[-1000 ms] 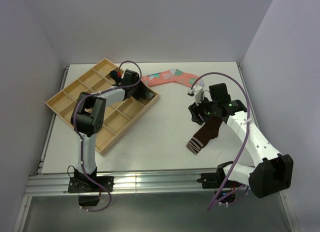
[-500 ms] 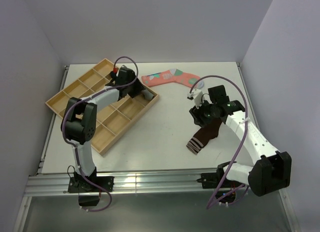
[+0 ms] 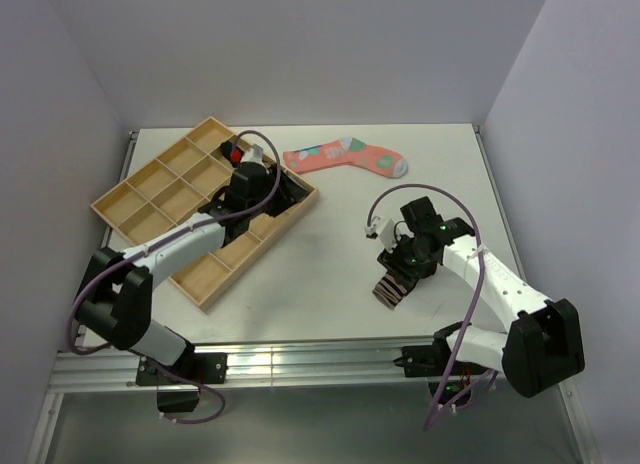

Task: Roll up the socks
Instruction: Place the sock in the storage box, then move the sock to the center of the board.

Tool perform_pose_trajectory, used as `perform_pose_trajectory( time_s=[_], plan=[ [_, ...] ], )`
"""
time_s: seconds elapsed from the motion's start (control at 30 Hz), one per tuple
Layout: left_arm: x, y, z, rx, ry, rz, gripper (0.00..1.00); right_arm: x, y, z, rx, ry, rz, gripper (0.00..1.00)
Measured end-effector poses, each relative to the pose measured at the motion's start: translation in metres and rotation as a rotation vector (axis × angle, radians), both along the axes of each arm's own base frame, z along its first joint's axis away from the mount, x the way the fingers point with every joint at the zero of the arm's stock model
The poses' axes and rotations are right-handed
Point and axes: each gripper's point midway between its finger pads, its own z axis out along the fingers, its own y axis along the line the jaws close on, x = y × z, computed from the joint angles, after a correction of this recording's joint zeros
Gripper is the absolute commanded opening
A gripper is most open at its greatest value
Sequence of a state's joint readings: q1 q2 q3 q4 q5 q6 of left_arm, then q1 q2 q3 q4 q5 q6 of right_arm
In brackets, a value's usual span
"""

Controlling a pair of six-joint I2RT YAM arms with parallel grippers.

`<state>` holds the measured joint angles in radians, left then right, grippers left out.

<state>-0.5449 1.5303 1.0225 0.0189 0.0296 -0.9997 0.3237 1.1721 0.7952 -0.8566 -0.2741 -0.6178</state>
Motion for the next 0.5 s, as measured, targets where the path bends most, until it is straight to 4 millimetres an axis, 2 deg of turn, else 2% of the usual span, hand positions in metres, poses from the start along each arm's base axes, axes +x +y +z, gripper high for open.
perform_pose_trajectory(
  time_s=[0.1, 0.17, 0.33, 0.5],
  plan=[
    [-0.021, -0.010, 0.007, -0.036, -0.025, -0.039, 0.51, -0.008, 0.006, 0.000, -0.015, 0.001, 0.049, 0.53],
    [-0.032, -0.010, 0.008, -0.046, -0.029, -0.051, 0.51, -0.011, 0.010, -0.001, -0.025, 0.004, 0.074, 0.54],
    [-0.042, -0.002, 0.017, -0.069, -0.044, -0.041, 0.51, -0.019, 0.017, -0.009, -0.049, 0.046, 0.120, 0.57],
    [-0.051, 0.006, 0.040, -0.100, -0.098, -0.031, 0.52, -0.027, 0.020, -0.024, -0.096, 0.117, 0.154, 0.58]
  ],
)
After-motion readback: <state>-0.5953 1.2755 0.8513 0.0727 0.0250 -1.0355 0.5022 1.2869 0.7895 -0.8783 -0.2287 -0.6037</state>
